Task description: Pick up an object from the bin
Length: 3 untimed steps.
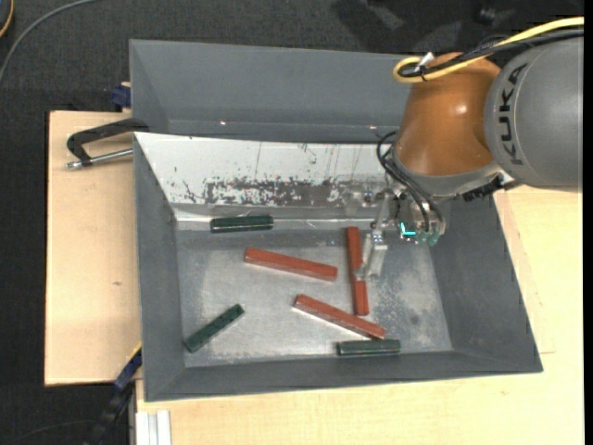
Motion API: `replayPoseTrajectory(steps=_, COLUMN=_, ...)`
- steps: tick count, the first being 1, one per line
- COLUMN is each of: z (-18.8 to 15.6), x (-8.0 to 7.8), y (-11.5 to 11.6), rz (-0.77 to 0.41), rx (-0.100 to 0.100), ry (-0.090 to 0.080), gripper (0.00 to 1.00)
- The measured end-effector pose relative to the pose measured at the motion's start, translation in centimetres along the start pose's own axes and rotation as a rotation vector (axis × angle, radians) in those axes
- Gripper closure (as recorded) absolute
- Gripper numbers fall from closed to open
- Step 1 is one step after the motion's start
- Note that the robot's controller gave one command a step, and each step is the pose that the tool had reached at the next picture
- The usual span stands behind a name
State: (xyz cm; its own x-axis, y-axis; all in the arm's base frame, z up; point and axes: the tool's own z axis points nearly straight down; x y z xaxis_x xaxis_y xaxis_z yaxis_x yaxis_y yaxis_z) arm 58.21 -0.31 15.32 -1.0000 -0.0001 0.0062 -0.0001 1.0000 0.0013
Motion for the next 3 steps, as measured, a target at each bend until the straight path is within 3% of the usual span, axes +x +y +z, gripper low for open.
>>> replayPoseTrajectory(steps=1, z=8.7, x=0.7, y=2.1, rz=0.052, rx=-0.001, ry=0.001, gripper=0.00)
replayPoseTrajectory(steps=2, z=8.2, x=0.4, y=2.0, rz=0.052, rx=0.000, ry=-0.008, gripper=1.00)
replayPoseTrajectory(steps=3, z=-13.1, x=-0.6, y=3.3, rz=0.031, rx=-0.001, ry=-0.023, gripper=1.00)
